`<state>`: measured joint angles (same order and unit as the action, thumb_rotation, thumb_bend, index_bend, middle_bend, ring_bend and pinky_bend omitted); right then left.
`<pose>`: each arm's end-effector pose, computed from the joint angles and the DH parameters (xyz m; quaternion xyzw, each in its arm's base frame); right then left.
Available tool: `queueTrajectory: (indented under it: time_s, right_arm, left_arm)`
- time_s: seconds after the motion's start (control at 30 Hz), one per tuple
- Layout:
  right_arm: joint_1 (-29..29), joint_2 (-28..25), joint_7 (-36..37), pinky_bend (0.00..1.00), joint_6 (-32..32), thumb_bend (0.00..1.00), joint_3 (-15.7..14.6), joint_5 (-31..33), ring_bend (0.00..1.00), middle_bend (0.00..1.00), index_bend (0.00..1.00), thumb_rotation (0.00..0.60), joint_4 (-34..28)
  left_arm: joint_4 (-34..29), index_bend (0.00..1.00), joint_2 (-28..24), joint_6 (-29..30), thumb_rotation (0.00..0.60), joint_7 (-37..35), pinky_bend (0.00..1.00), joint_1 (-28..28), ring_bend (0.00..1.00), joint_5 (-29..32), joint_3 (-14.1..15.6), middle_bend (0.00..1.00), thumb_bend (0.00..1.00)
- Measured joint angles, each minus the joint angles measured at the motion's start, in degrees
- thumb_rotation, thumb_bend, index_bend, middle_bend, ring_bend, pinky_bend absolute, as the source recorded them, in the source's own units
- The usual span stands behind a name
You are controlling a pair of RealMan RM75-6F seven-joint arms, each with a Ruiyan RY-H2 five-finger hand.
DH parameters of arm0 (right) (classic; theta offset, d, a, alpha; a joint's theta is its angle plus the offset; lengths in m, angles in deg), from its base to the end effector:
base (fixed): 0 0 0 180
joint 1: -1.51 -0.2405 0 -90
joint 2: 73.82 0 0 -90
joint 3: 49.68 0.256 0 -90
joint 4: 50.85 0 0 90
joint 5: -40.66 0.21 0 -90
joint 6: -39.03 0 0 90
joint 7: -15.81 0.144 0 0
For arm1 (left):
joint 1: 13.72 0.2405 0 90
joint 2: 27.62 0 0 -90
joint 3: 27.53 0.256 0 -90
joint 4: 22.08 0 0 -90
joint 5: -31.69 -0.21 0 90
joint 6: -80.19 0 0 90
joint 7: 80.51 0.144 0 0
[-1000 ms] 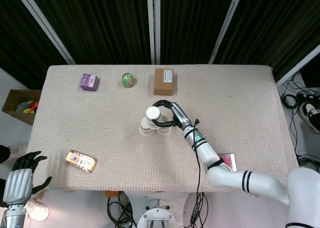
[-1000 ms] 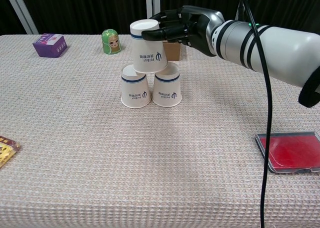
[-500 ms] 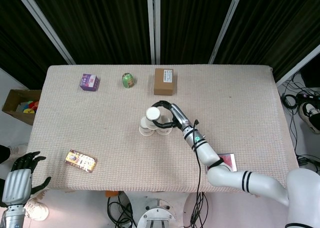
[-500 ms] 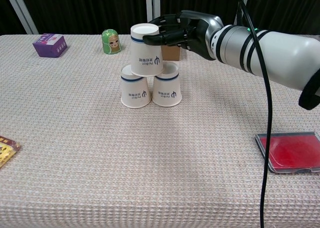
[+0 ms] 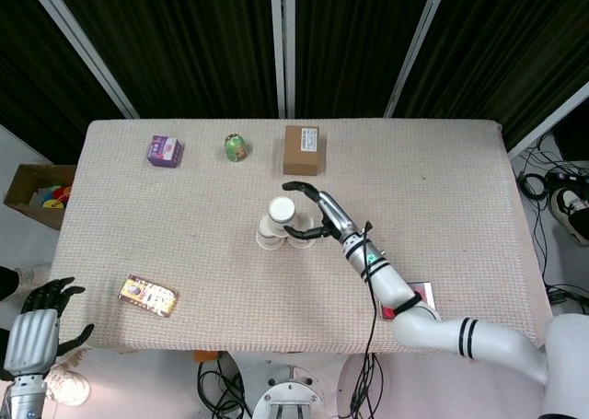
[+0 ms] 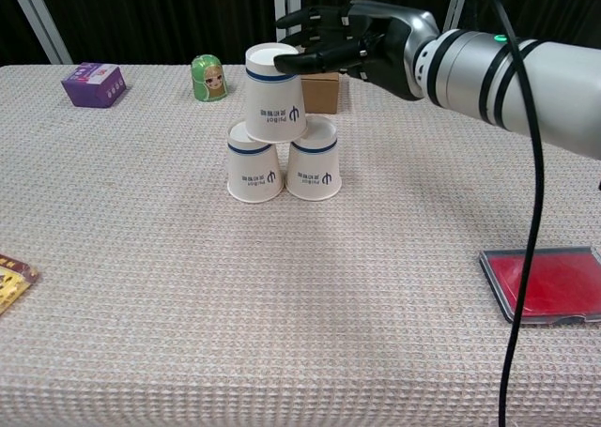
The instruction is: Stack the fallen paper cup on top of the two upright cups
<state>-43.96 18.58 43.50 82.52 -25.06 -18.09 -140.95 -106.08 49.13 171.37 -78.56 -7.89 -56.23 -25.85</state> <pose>-0.0593 -0.3570 -0.0228 0.4820 -0.6946 0.5238 0.1044 -0.3356 0.1042 0.1014 -0.5543 -0.4373 -0.3592 0.6103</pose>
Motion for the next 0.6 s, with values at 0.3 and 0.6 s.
queueTrajectory:
  time_s: [0.3, 0.6]
  right_arm:
    - [9.69, -9.34, -7.38, 0.00, 17.42, 0.22, -3.70, -13.74, 0.00, 0.16, 0.13, 0.600, -6.42]
    - [26.49, -26.38, -26.76, 0.00, 37.29, 0.24, -16.00, -28.63, 0.00, 0.09, 0.10, 0.600, -8.51]
  left_arm:
    - [-0.77, 0.30, -1.46, 0.59, 0.600, 1.75, 0.17, -0.52, 0.14, -0.37, -0.76, 0.19, 0.19]
    - [-3.65, 0.30, -3.88, 2.44, 0.600, 6.77, 0.17, -0.92, 0.14, -0.88, -2.10, 0.19, 0.19]
